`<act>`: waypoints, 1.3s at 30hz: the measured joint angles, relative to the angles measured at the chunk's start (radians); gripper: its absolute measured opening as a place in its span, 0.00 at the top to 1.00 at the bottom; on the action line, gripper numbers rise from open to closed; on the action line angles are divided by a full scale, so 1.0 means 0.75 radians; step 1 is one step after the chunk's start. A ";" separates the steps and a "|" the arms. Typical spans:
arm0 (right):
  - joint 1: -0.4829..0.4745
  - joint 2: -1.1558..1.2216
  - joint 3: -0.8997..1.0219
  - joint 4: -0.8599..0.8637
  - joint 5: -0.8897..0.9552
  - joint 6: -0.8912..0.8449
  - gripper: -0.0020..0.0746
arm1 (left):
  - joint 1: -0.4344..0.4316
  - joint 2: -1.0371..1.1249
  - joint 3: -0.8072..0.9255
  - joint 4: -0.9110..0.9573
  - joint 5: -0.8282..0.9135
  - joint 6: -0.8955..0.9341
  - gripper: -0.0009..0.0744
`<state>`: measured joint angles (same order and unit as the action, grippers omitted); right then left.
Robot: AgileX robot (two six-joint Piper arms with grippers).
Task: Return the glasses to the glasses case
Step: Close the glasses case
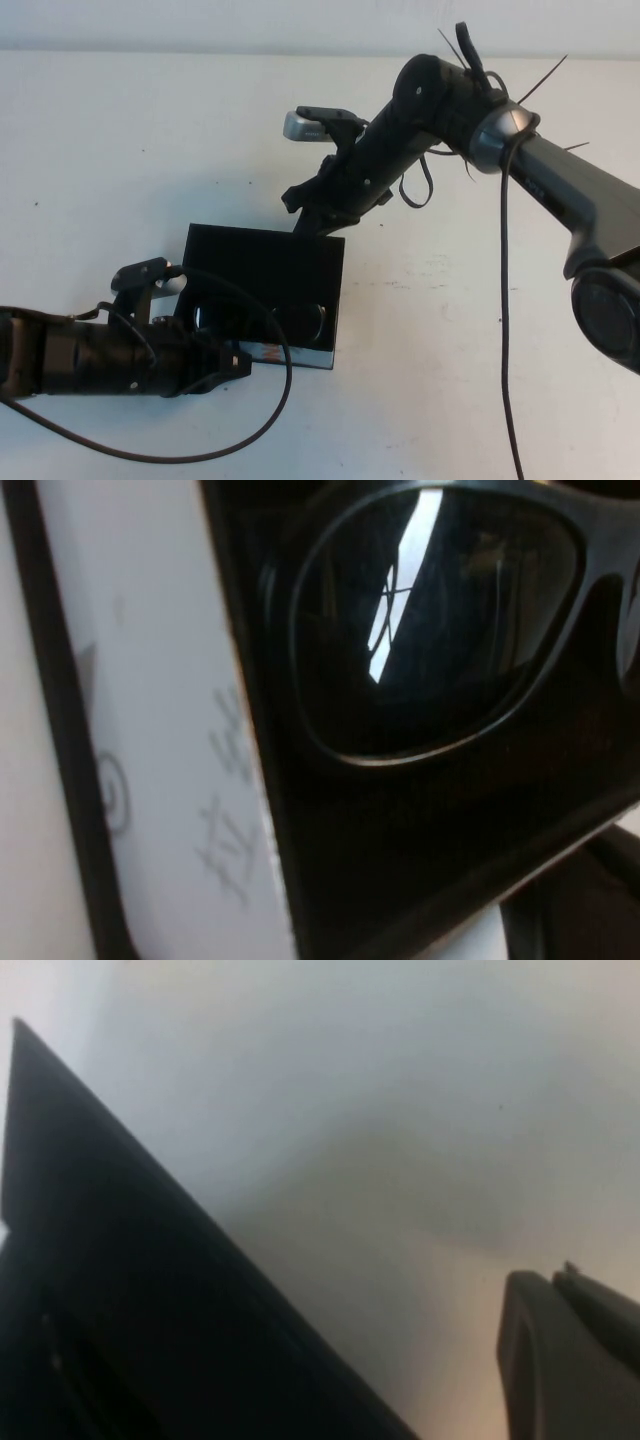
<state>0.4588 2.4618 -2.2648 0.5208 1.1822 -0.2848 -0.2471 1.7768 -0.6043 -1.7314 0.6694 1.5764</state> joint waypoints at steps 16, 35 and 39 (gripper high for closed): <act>0.066 -0.043 0.009 0.046 0.051 -0.003 0.99 | 0.000 0.000 0.000 0.000 0.000 0.014 0.99; 0.182 -0.342 0.464 0.000 0.054 -0.058 0.99 | 0.000 -0.137 -0.003 0.409 -0.135 -0.350 0.99; 0.187 -0.347 0.508 0.000 0.054 -0.058 0.99 | 0.000 -0.274 0.005 0.674 -0.162 -0.592 0.99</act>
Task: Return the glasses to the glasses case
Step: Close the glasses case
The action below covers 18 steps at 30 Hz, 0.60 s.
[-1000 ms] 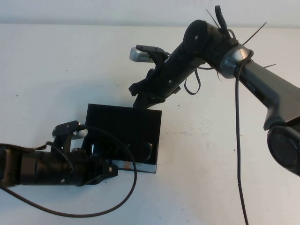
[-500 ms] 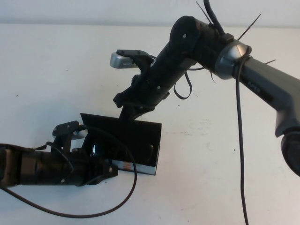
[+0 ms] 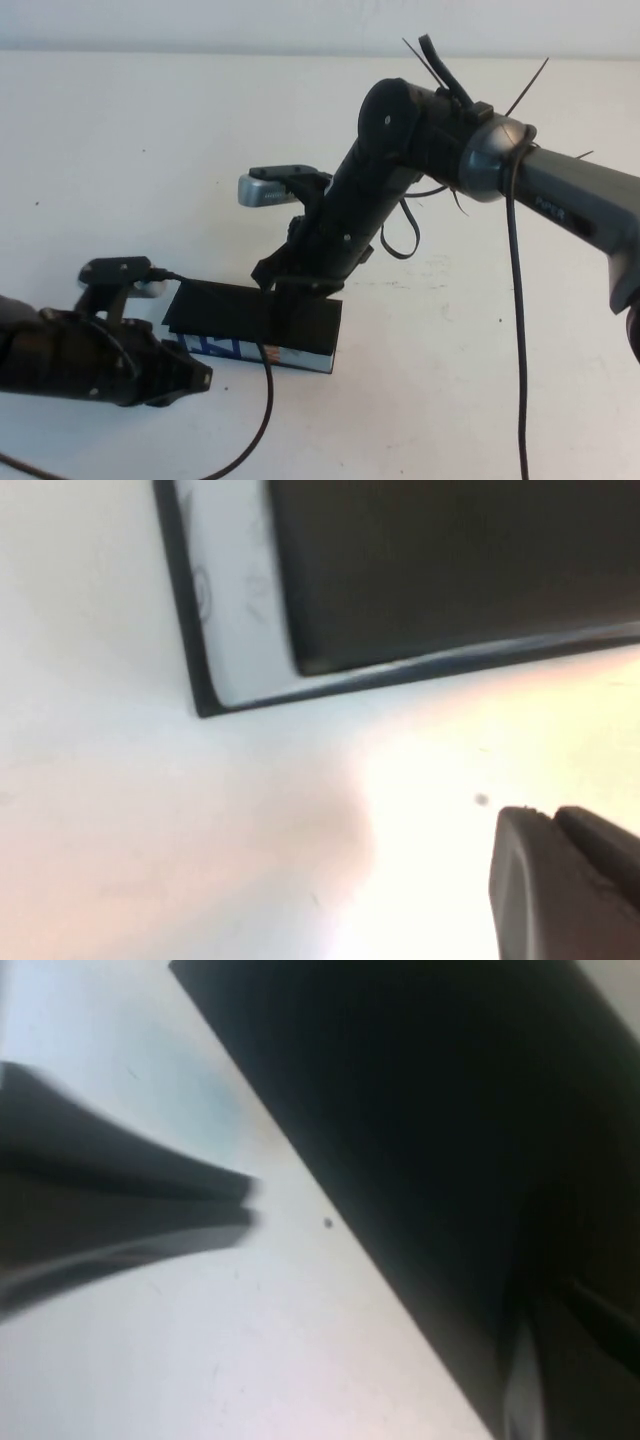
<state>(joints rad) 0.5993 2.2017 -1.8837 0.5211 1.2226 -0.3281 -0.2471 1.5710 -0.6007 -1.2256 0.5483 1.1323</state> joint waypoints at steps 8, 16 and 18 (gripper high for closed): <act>0.003 -0.001 0.037 -0.025 -0.003 0.000 0.99 | 0.000 -0.455 0.095 0.189 -0.019 -0.216 0.99; 0.007 -0.010 0.038 -0.041 -0.005 0.000 0.99 | 0.000 -0.929 0.114 0.233 -0.044 -0.264 0.99; 0.009 -0.036 0.040 -0.041 -0.005 0.000 0.99 | 0.000 -1.023 0.116 0.266 -0.075 -0.266 0.99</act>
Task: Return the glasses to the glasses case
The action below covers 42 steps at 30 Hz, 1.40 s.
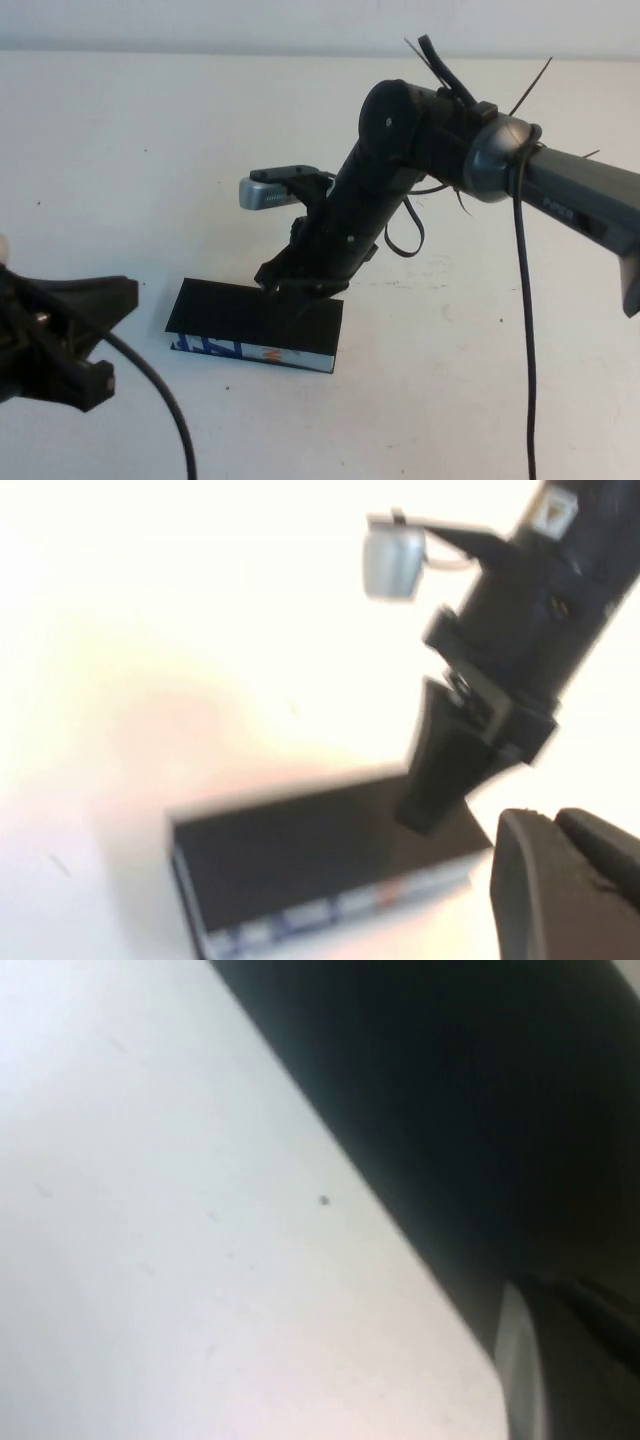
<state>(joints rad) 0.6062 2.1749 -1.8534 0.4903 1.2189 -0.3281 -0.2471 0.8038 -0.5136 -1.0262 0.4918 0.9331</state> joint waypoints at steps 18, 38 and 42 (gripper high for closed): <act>0.058 -0.751 0.195 -0.296 0.017 0.253 0.99 | 0.000 -0.787 0.339 0.143 -0.524 -0.019 0.99; 0.064 -1.980 1.431 -0.360 -0.492 0.375 0.99 | 0.000 -0.953 0.718 0.138 -0.605 -0.019 0.99; 0.064 -2.184 1.613 -0.332 -0.642 0.376 0.99 | 0.000 -0.953 0.719 0.138 -0.605 -0.019 0.99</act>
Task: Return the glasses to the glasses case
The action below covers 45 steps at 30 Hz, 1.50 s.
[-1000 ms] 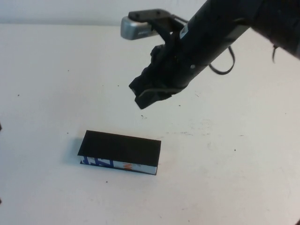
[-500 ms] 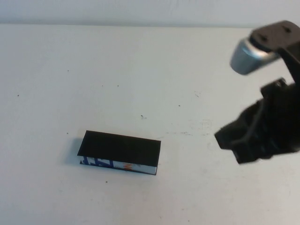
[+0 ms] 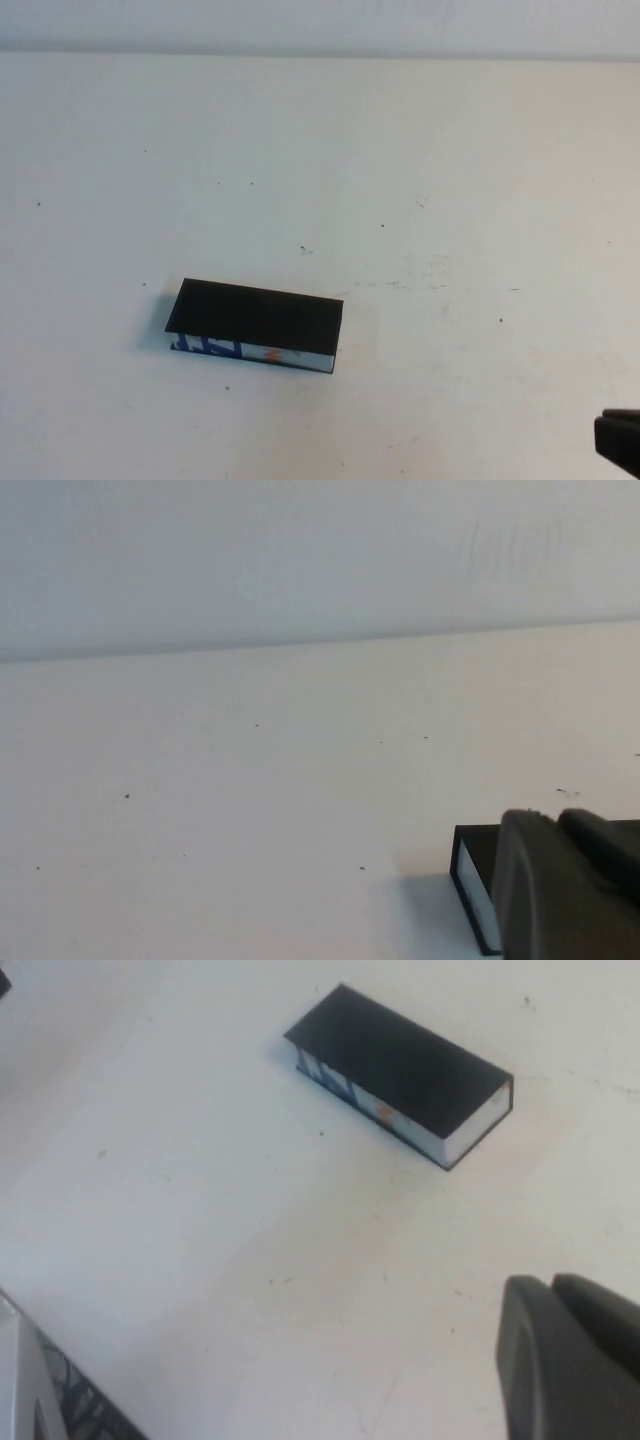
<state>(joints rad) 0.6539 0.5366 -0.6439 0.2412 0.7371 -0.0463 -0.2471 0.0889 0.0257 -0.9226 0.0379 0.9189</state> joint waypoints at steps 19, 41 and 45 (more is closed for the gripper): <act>-0.022 -0.252 0.287 -0.169 -0.024 0.002 0.99 | 0.000 0.000 0.000 0.000 -0.002 0.002 0.99; -0.837 -0.723 0.894 -0.206 -0.855 0.002 0.99 | 0.000 -0.002 0.000 0.000 -0.002 0.002 0.99; -0.844 -0.726 0.894 -0.187 -0.635 0.002 0.99 | 0.000 -0.002 0.000 0.000 -0.002 0.002 0.99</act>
<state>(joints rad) 0.0207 -0.0076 0.0268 0.1011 0.2609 -0.0447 -0.2471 0.0873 0.0257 -0.9226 0.0362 0.9207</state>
